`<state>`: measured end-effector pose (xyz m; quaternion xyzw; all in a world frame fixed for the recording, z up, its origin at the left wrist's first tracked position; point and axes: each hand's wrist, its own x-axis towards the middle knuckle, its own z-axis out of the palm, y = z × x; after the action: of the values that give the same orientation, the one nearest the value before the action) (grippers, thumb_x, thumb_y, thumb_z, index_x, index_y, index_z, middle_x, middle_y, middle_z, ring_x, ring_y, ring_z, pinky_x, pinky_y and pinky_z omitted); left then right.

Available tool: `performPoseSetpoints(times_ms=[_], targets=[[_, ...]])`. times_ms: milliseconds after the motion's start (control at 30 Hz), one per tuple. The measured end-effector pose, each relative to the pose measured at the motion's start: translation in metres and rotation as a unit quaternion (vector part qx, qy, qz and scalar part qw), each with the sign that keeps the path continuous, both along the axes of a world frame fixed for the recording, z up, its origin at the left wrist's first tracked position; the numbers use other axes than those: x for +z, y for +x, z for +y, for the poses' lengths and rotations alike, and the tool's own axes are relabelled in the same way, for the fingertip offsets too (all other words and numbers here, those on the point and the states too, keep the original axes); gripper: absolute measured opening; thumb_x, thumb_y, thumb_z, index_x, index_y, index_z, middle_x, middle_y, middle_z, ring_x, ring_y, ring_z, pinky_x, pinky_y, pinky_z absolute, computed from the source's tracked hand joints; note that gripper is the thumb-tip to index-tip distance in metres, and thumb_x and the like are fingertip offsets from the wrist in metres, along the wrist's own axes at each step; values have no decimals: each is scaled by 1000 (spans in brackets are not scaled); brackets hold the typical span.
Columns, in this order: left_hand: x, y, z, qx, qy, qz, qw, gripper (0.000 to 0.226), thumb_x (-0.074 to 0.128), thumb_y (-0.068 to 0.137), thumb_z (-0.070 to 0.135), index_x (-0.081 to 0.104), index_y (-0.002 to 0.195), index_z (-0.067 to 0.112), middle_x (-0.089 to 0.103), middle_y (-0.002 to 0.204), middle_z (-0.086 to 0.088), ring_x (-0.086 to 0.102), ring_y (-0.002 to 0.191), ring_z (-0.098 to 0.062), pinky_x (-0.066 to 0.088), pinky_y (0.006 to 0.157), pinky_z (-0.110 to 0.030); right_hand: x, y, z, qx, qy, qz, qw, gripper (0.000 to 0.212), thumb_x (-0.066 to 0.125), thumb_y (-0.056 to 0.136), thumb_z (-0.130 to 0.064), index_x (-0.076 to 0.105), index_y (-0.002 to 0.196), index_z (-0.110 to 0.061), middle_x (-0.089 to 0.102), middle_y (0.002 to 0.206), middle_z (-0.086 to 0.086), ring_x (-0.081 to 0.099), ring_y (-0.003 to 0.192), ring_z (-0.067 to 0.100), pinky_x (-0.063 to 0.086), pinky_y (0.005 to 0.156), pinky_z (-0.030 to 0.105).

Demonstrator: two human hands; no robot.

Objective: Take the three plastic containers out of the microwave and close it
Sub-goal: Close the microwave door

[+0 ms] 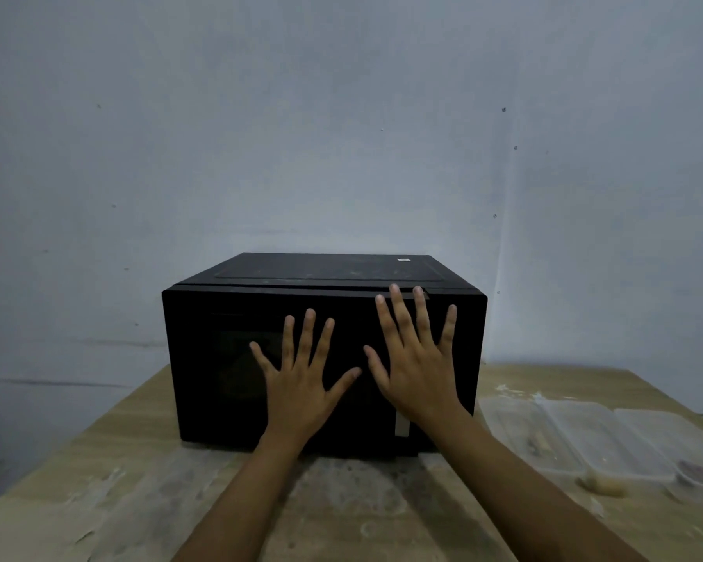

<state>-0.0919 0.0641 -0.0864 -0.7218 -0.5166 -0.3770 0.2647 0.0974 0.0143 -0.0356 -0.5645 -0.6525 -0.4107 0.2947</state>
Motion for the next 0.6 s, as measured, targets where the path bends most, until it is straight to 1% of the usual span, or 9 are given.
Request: performPoseSetpoints(times_ms=[100, 233, 300, 433, 500, 533, 567, 600], targets=[[0, 1, 1, 8, 0, 6, 1000, 89, 32, 89, 78, 15, 159, 25, 11, 168, -7, 11, 154, -33, 3, 110, -80, 0, 3, 4, 3, 8, 3, 1000, 73, 42, 96, -53, 23, 156, -16, 16, 165, 9, 9, 152, 35, 11, 114, 70], [3, 6, 4, 25, -8, 8, 1000, 89, 26, 90, 79, 9, 159, 26, 6, 167, -4, 8, 154, -31, 3, 109, -81, 2, 5, 10, -17, -15, 0, 1000, 75, 39, 97, -56, 17, 158, -19, 10, 165, 14, 5, 152, 37, 10, 114, 70], [4, 9, 3, 32, -14, 10, 999, 87, 24, 91, 79, 10, 158, 26, 7, 167, -3, 9, 154, -32, 4, 109, -81, 2, 5, 11, -23, -19, 7, 1000, 75, 37, 97, -57, 14, 158, -20, 8, 165, 14, 2, 152, 37, 9, 115, 69], [4, 10, 1, 45, -11, 21, 999, 87, 30, 91, 77, 18, 158, 24, 16, 167, -10, 13, 154, -34, 4, 110, -80, 3, 4, 8, -20, -21, 13, 999, 75, 38, 97, -58, 14, 158, -21, 7, 166, 13, 2, 152, 37, 8, 115, 68], [5, 12, -4, 46, -9, 12, 999, 86, 36, 91, 74, 22, 159, 24, 18, 167, -11, 14, 154, -34, 4, 112, -77, 4, 4, 8, -17, -28, 24, 999, 75, 38, 97, -59, 15, 158, -22, 8, 166, 12, 2, 152, 36, 8, 115, 68], [6, 12, -9, 43, -11, 5, 999, 84, 39, 90, 72, 24, 159, 24, 19, 167, -10, 15, 154, -34, 6, 113, -75, 4, 4, 5, -13, -33, 26, 999, 74, 38, 97, -60, 17, 158, -23, 9, 166, 11, 3, 152, 35, 8, 115, 68], [6, 12, -13, 38, 3, -6, 999, 82, 42, 90, 68, 29, 158, 24, 22, 167, -9, 17, 154, -33, 12, 113, -72, 4, 4, 4, -4, -26, 26, 999, 73, 38, 97, -61, 19, 157, -24, 10, 166, 9, 4, 152, 35, 8, 115, 68], [10, 13, -19, 26, -2, -25, 999, 79, 46, 90, 64, 35, 156, 23, 27, 165, -9, 22, 153, -32, 21, 111, -68, 4, 6, 1, 4, -31, 28, 999, 71, 38, 97, -61, 22, 157, -25, 13, 166, 8, 6, 152, 34, 8, 115, 68]])
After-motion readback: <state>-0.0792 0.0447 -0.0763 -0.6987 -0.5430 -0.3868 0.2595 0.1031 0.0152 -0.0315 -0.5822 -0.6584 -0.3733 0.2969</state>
